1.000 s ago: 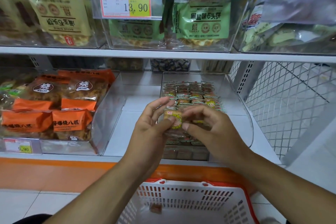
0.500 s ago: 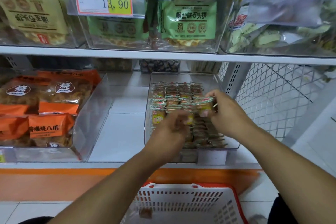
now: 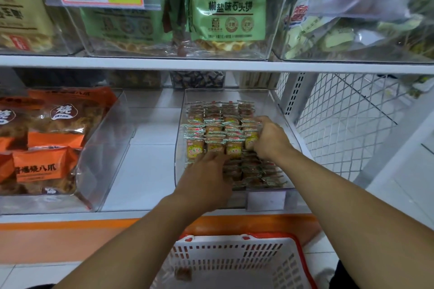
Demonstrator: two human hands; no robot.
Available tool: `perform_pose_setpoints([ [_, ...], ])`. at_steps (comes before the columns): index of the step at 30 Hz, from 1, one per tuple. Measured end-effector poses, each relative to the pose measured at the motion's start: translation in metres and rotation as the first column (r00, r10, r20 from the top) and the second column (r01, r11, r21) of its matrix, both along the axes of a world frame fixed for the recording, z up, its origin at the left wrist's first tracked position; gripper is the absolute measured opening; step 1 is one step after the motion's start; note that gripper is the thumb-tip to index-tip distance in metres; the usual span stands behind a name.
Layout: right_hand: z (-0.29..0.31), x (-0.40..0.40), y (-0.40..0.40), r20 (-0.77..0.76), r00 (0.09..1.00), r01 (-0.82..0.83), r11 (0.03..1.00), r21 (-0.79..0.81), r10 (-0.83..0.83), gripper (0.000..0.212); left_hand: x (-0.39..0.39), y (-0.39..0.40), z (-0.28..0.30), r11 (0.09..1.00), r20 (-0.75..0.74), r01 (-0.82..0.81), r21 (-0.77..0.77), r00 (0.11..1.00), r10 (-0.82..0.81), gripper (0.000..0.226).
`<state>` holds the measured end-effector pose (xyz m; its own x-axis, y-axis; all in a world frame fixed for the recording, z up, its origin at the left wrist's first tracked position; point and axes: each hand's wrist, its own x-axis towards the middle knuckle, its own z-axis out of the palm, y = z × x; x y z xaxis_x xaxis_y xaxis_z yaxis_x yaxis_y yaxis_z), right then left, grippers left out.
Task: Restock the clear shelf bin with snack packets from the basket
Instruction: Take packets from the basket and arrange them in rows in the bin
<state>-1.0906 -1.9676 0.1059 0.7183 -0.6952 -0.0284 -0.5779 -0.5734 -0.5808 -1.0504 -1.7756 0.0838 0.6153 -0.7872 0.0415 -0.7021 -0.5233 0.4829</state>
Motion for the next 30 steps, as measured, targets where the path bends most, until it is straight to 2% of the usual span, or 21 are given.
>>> perform_pose_setpoints([
  [6, -0.005, -0.002, -0.002, 0.063, 0.998, 0.009, 1.000, -0.025, -0.007, 0.069, 0.006, 0.000, -0.002, 0.998, 0.004, -0.051, -0.024, 0.999, 0.051, 0.067],
  [11, -0.007, -0.007, 0.002, 0.035, 0.998, -0.053, 0.985, -0.167, 0.060, 0.070, 0.005, -0.004, -0.004, 0.996, 0.017, -0.082, -0.017, 0.996, 0.082, 0.069],
  [15, 0.003, -0.014, 0.011, -0.108, 0.990, -0.116, 0.960, -0.256, 0.091, 0.085, 0.001, 0.001, -0.004, 0.995, 0.016, -0.098, -0.033, 0.995, 0.099, 0.062],
  [17, 0.012, -0.017, 0.017, -0.140, 0.985, -0.140, 0.943, -0.301, 0.101, 0.086, -0.004, 0.007, 0.000, 0.995, 0.019, -0.095, -0.038, 0.995, 0.096, 0.060],
  [19, 0.024, -0.020, 0.022, -0.114, 0.985, -0.162, 0.919, -0.359, 0.129, 0.079, -0.011, 0.014, 0.005, 0.992, 0.018, -0.092, -0.088, 0.995, 0.094, 0.054],
  [22, 0.035, -0.025, 0.032, 0.013, 0.977, -0.183, 0.864, -0.468, 0.214, 0.078, -0.019, 0.028, 0.020, 0.960, 0.070, -0.101, -0.261, 0.990, 0.124, 0.031],
  [24, 0.037, -0.032, 0.046, 0.168, 0.923, -0.217, 0.829, -0.516, 0.346, 0.067, -0.023, 0.040, 0.035, 0.942, 0.113, -0.085, -0.324, 0.985, 0.128, 0.016],
  [26, 0.033, -0.039, 0.065, 0.300, 0.821, -0.277, 0.799, -0.534, 0.485, 0.047, -0.028, 0.054, 0.045, 0.941, 0.092, -0.090, -0.326, 0.988, 0.126, 0.007],
  [28, 0.017, -0.045, 0.085, 0.382, 0.708, -0.349, 0.765, -0.542, 0.594, 0.034, -0.034, 0.071, 0.043, 0.956, 0.066, -0.113, -0.270, 0.989, 0.135, 0.003],
  [30, -0.013, -0.053, 0.103, 0.354, 0.622, -0.449, 0.689, -0.569, 0.698, 0.028, -0.040, 0.088, 0.031, 0.983, 0.023, -0.127, -0.131, 0.991, 0.131, 0.005],
])
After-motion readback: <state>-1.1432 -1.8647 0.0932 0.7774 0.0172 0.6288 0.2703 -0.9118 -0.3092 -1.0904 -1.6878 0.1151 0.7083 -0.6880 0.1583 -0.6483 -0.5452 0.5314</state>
